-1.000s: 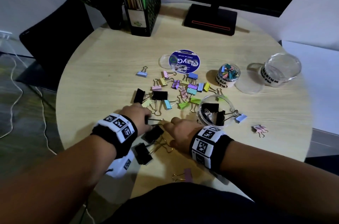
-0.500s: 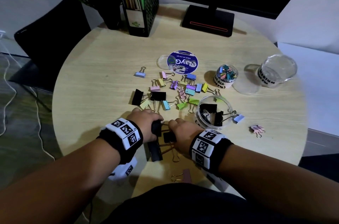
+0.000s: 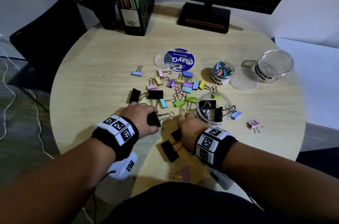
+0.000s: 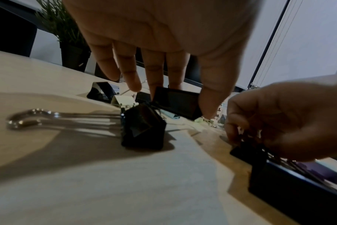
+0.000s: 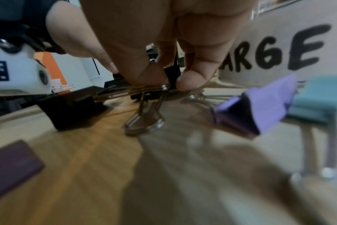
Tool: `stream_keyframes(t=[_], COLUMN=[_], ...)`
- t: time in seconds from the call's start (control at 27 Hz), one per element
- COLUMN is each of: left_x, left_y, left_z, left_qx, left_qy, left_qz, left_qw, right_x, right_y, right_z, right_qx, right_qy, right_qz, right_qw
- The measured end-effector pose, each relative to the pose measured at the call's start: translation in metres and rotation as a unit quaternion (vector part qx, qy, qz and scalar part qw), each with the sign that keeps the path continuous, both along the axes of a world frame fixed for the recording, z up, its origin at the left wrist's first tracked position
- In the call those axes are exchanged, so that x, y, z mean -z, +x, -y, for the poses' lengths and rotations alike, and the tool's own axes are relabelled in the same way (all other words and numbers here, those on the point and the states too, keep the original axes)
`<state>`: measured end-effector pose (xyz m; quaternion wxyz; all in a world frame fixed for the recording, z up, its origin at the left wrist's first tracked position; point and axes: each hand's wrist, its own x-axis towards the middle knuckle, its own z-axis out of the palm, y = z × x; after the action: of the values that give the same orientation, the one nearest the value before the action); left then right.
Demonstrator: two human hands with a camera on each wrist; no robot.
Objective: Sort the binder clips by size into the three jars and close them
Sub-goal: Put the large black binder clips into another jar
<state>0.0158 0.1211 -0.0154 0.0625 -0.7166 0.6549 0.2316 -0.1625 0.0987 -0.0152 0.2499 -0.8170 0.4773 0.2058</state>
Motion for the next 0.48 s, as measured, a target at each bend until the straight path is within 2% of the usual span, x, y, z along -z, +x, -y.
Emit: stream_keyframes(t=[0.15,0.3,0.33,0.41,0.48], left_x=[0.009,0.013,0.013,0.015,0.016], left_y=[0.0,-0.001,-0.002,-0.003,-0.005], left_z=[-0.001,-0.001,0.0,0.002,0.002], left_qx=[-0.006,-0.011,-0.012,-0.009,-0.006], left_qy=[0.023,0.024,0.022,0.015,0.01], left_qz=[-0.029,-0.041,-0.043,-0.044,-0.042], left_qw=[0.999,0.999,0.999,0.999,0.999], right_x=[-0.008,-0.011,-0.011,-0.008,-0.004], right_y=[-0.005,-0.01,-0.011,-0.012,-0.009], right_z=[0.003,0.006,0.004,-0.003,-0.01], right_qx=[-0.009,-0.023,-0.046,-0.146,-0.239], right_qy=[-0.019,-0.033,-0.047,-0.081,-0.075], right_qz=[0.051,0.042,0.047,0.064,0.074], right_qw=[0.998,0.998,0.997,0.984,0.965])
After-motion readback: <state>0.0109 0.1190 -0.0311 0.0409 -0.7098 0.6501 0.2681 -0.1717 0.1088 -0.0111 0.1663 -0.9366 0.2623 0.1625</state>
